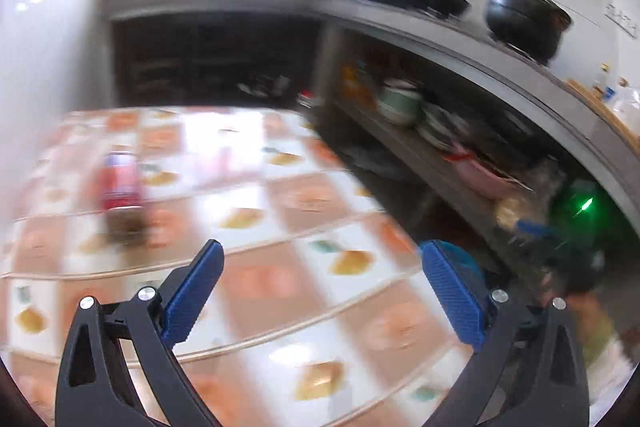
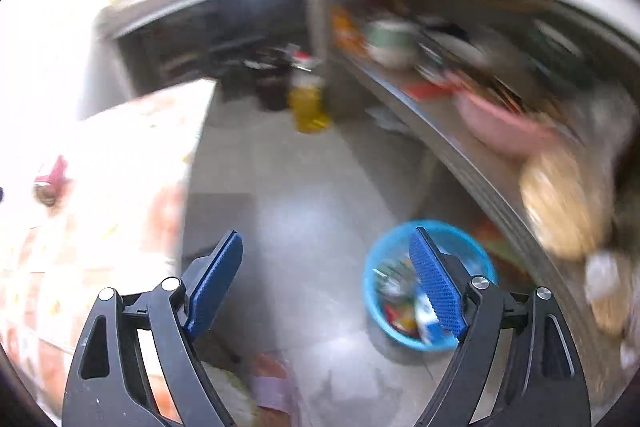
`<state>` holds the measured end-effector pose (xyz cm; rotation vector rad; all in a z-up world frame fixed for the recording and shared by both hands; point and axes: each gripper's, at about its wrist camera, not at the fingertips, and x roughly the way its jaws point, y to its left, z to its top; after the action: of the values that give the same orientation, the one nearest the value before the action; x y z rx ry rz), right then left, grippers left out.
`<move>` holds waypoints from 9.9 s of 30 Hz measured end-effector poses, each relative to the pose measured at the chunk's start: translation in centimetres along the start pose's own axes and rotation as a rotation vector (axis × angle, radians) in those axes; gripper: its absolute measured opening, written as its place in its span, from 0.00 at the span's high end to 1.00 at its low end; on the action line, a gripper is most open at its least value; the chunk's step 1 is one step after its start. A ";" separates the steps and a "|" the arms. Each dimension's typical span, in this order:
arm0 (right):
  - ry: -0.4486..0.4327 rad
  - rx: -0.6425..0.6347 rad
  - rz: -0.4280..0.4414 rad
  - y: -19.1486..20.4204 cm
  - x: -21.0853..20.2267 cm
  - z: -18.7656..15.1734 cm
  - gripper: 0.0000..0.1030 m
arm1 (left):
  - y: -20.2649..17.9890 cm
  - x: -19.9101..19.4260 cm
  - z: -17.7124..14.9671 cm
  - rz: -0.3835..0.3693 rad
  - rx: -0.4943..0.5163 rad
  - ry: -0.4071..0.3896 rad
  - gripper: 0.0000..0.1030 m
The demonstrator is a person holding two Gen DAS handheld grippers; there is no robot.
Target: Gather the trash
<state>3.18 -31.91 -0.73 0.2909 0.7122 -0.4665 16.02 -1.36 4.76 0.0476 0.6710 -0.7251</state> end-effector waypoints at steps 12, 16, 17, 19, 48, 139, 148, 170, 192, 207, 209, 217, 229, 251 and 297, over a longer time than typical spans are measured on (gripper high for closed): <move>0.217 -0.173 0.558 21.8 6.2 7.5 0.20 | 14.0 -7.0 -1.6 0.318 -0.212 -0.159 0.06; 0.329 -0.173 0.635 29.0 10.4 8.7 0.20 | 17.1 -6.1 -0.3 0.385 -0.191 -0.143 0.06; 0.349 -0.178 0.641 30.7 10.9 8.8 0.20 | 17.9 -5.5 0.1 0.382 -0.197 -0.130 0.06; 0.389 -0.184 0.619 33.4 13.2 9.0 0.20 | 19.3 -4.2 0.8 0.382 -0.206 -0.102 0.06; 0.633 -0.101 0.608 35.2 18.3 7.9 0.40 | 21.2 2.3 2.6 0.398 -0.052 0.136 0.92; 0.448 -0.328 0.412 23.6 3.9 -3.8 0.40 | 8.8 -6.1 -9.8 0.345 -0.109 0.211 0.96; 0.417 -0.257 0.437 21.5 2.8 -3.0 0.40 | 7.6 -6.7 -8.2 0.321 -0.088 0.166 0.97; 0.173 0.266 0.096 -6.9 -2.6 -2.2 0.40 | -11.2 4.7 3.3 -0.126 0.216 0.183 0.97; 0.442 0.552 -0.206 -24.1 14.0 -11.5 0.40 | -35.3 40.9 -3.1 -0.218 0.534 0.796 0.96; 0.396 0.557 -0.272 -26.0 16.4 -13.4 0.30 | -32.5 34.5 2.6 -0.313 0.424 0.573 0.35; 0.371 0.563 -0.275 -25.6 14.7 -13.6 0.30 | -31.4 31.9 3.3 -0.324 0.417 0.543 0.32; 0.267 0.502 -0.203 -20.0 5.9 -13.6 0.30 | -25.1 18.2 5.1 -0.360 0.370 0.332 0.12; 0.008 0.088 0.024 -2.6 -6.6 -8.0 0.08 | -12.7 2.0 -0.2 -0.021 0.003 0.046 0.06; -0.196 -0.091 -0.122 7.0 -13.5 -7.0 0.08 | -10.6 -6.0 -6.0 0.426 -0.172 -0.032 0.06; 0.046 -0.055 -0.161 4.2 -10.6 -9.8 0.08 | -12.0 -1.3 -11.2 0.415 -0.075 0.329 0.06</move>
<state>-7.18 -20.97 -0.13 0.1939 0.7952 -0.5941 1.60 -6.71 -1.13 0.2342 0.9667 -0.2915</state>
